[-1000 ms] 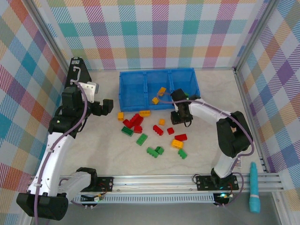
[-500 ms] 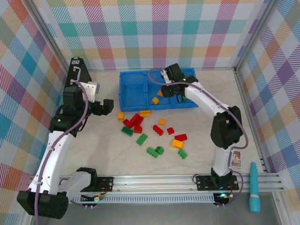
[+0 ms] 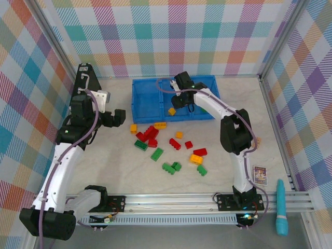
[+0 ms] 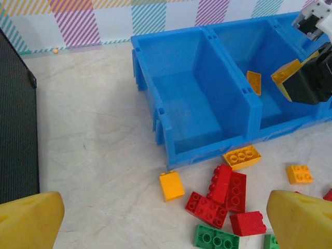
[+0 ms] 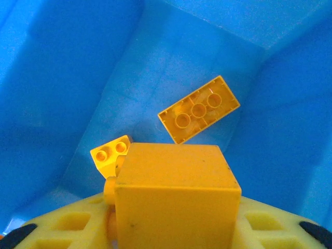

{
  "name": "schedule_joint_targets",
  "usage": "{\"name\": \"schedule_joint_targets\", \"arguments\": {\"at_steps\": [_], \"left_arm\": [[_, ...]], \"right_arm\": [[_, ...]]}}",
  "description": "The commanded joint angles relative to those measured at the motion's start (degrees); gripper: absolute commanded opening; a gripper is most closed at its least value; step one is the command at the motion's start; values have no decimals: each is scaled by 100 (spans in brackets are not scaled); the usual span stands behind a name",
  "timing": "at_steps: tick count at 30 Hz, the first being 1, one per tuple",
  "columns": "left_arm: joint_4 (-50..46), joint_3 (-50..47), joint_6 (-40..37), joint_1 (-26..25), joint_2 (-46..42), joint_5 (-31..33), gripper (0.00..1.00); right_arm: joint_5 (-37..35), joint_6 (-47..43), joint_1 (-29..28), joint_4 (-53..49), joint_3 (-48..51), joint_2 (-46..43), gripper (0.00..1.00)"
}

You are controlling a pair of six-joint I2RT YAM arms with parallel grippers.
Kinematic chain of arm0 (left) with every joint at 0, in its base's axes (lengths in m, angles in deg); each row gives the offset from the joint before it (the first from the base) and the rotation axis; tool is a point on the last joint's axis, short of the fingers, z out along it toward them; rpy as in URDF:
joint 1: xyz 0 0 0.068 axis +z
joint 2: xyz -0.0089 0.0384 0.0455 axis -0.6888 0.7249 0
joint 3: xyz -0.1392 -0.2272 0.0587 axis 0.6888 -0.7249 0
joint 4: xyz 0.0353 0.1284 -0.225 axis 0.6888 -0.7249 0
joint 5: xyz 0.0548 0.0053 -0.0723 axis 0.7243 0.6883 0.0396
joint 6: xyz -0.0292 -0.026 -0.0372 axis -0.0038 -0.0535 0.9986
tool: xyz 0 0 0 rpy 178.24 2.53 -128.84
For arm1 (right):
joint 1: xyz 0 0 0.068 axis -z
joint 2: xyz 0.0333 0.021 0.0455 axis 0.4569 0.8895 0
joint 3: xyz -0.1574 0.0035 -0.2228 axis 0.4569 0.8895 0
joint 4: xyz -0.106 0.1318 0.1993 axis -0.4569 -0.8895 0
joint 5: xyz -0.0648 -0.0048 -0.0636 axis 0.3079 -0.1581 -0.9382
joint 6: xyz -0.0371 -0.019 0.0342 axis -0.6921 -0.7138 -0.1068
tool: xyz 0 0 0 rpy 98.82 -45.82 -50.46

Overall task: Sort the legos into containers by color
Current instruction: Place the lego in the container, then pick up the lego from the bottom-center of the table.

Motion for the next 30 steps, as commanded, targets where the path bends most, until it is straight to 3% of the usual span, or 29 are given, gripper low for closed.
{"name": "schedule_joint_targets", "arguments": {"at_steps": [1,6,12,18,24,30], "left_arm": [[-4,68,135,40,152,-48,100],[-8,89,166,56,175,-243,100],[-121,250,419,55,165,-500,100],[-376,291,898,-40,203,-564,100],[-376,-29,1059,-66,-47,-464,100],[-373,-158,1061,-84,-82,-616,100]], "right_arm": [[154,-81,-54,-30,-155,71,50],[330,-115,-80,-39,-73,-202,61],[523,-76,-103,-179,210,-726,67],[617,153,-120,-144,1492,-1887,68],[1215,678,-232,210,3290,-3129,68],[852,1481,-710,124,4843,-4081,68]]}}
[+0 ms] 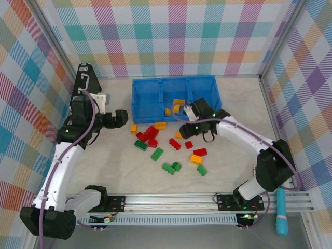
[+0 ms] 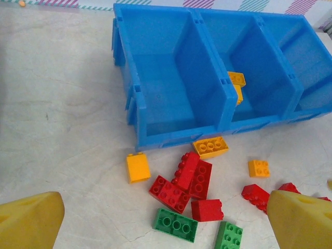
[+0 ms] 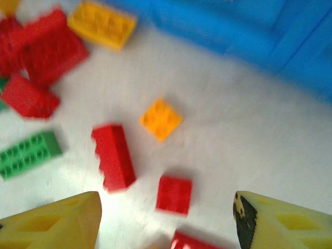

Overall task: Sort the legos into containers by color
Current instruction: Pick up the lego from the bottom-center of the table.

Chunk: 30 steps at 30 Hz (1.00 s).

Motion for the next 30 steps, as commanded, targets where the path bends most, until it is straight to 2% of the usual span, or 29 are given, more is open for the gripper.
{"name": "schedule_joint_targets", "arguments": {"at_steps": [1,5,8,11,15,26,30], "left_arm": [[-34,-151,76,-75,-113,-160,100],[68,-210,29,-73,-26,-201,100],[131,-235,17,-73,86,-264,100],[197,-262,23,-73,184,-318,100],[189,-276,-24,-74,195,-390,100],[206,-258,-12,-72,292,-357,100],[189,-241,-34,-77,300,-321,100]], "right_arm": [[-124,778,-248,-166,646,-566,68],[-365,1505,-498,-547,1443,-1483,67],[-211,2062,-538,-620,2033,-2106,67],[178,2495,-549,-452,2583,-2445,66],[246,2775,-611,-404,3062,-2653,66],[220,3109,-1019,-43,3404,-2202,65],[43,3118,-1119,41,3369,-1823,58]]}}
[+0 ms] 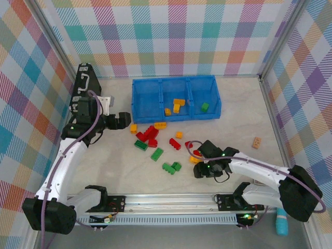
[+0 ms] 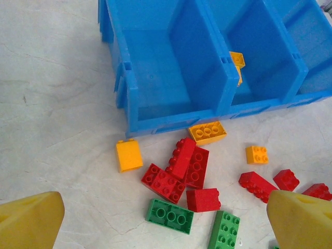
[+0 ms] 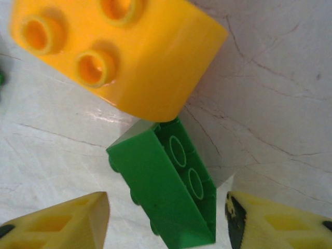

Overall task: Sort the legos into containers by color
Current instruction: Pick up the lego from the bottom-center of the table.

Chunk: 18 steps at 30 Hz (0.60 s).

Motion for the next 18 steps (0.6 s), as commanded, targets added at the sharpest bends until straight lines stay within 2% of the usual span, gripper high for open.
{"name": "schedule_joint_targets", "arguments": {"at_steps": [1,8,15,18], "left_arm": [[40,-7,-43,-57,11,-52,100],[14,-7,-103,-54,14,15,100],[-37,-20,-180,-47,16,123,100],[-58,-7,-209,-33,42,135,100]], "right_arm": [[-149,113,-82,126,10,261,55],[-364,76,-186,-72,-307,516,30],[-1069,-361,-131,-1214,-1324,-102,27],[-1361,-846,219,-1491,-1933,-97,27]]}}
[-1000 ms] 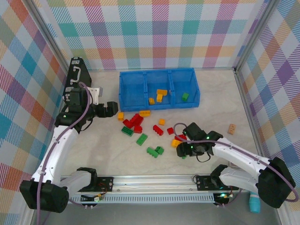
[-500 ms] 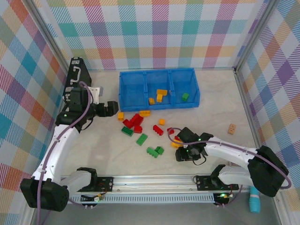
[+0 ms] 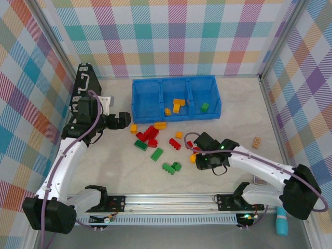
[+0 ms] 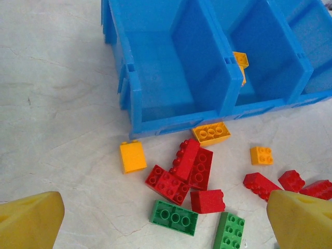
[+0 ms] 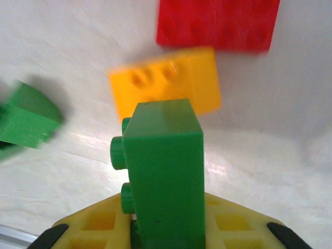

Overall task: Sort the legos into containers by color
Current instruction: Pick up the lego from the bottom-center of the table, then place the lego in the container.

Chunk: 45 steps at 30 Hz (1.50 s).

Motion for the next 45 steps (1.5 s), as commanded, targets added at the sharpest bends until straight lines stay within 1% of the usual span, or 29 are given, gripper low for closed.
{"name": "schedule_joint_targets", "arguments": {"at_steps": [1,4,7,11,18,22,25,27,29,33,35,37,40,45], "left_arm": [[-90,10,-128,-34,27,66,100],[-126,20,-180,-16,27,82,100],[-167,11,-236,-5,38,116,100],[-189,20,-272,21,70,160,100],[-198,15,-310,104,123,139,100],[-169,-24,-334,163,173,20,100],[-164,2,-316,195,183,-13,100],[-128,-7,-298,217,129,11,100],[-101,-24,-289,234,66,39,100],[-106,-33,-289,240,11,70,100],[-101,-31,-283,243,15,50,100],[-92,-24,-267,241,24,23,100],[-83,-11,-262,243,2,-13,100],[-73,-13,-248,243,-76,-16,100]], "right_arm": [[-475,-730,434,-509,-679,-21,27],[-463,-1379,1066,-277,-1233,298,27],[-424,-1887,1621,161,-1764,774,27],[-152,-2280,2129,719,-2531,1652,27],[302,-2473,2612,1058,-3780,3353,27],[188,-2450,2744,1101,-4525,4259,27],[72,-2362,2816,1135,-5007,4753,29],[85,-2317,2865,1096,-5306,5032,30],[107,-2291,2901,995,-5609,5293,34],[181,-2291,2900,936,-5788,5424,43],[183,-2280,2907,935,-5700,5302,46],[164,-2294,2902,950,-5556,5124,46],[188,-2311,2893,870,-5304,4751,47],[359,-2138,2849,881,-4239,3616,50]]}}
